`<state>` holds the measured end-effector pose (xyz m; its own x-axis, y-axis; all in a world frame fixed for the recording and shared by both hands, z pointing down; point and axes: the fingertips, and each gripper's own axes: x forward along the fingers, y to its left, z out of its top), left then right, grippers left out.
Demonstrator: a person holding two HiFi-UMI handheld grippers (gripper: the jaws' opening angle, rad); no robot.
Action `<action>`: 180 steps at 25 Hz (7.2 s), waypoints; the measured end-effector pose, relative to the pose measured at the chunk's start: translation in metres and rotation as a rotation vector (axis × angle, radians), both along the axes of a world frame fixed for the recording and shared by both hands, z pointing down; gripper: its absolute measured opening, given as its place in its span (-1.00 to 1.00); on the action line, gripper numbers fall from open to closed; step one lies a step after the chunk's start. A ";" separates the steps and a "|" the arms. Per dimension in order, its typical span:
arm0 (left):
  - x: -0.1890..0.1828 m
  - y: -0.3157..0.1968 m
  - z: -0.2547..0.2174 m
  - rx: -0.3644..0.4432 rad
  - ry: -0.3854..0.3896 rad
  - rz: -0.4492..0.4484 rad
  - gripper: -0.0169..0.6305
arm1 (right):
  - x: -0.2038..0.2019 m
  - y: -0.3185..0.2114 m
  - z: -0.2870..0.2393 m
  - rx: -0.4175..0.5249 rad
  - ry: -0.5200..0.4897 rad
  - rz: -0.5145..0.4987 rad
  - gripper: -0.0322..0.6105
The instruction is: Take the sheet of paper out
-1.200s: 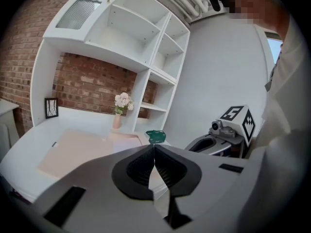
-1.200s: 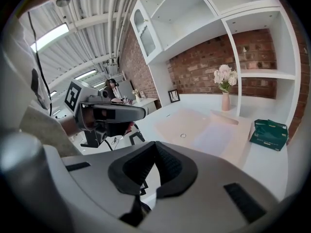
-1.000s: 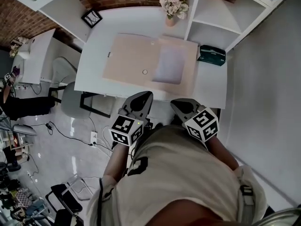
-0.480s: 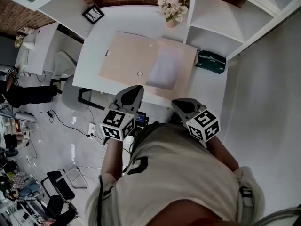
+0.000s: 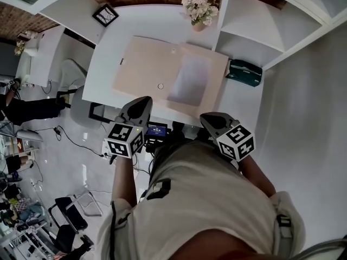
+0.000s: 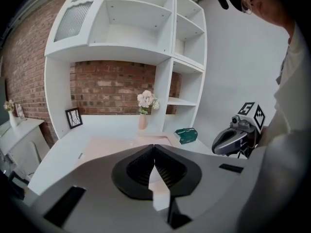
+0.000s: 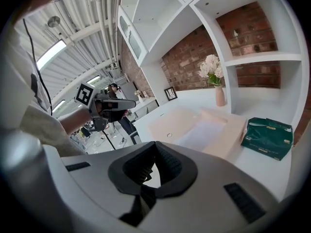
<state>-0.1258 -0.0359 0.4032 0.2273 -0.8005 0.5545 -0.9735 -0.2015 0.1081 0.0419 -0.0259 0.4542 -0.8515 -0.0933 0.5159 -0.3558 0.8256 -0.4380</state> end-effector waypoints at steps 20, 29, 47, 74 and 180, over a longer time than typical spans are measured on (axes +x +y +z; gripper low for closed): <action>-0.060 -0.069 0.053 -0.002 0.154 0.215 -0.90 | -0.075 0.013 0.010 -0.007 0.224 0.059 -0.84; -0.048 -0.108 0.088 -0.081 0.312 0.221 -0.90 | -0.074 0.025 0.012 -0.034 0.225 0.056 -0.84; -0.015 -0.160 0.170 -0.462 0.441 0.385 -0.10 | -0.015 0.029 0.031 -0.135 0.212 0.156 -0.84; 0.038 -0.187 0.229 -0.576 0.355 0.339 -0.10 | 0.016 0.011 0.041 -0.190 0.181 0.225 -0.84; 0.044 -0.195 0.248 -0.482 0.187 0.186 -0.90 | 0.022 0.017 0.027 -0.067 0.192 0.270 -0.84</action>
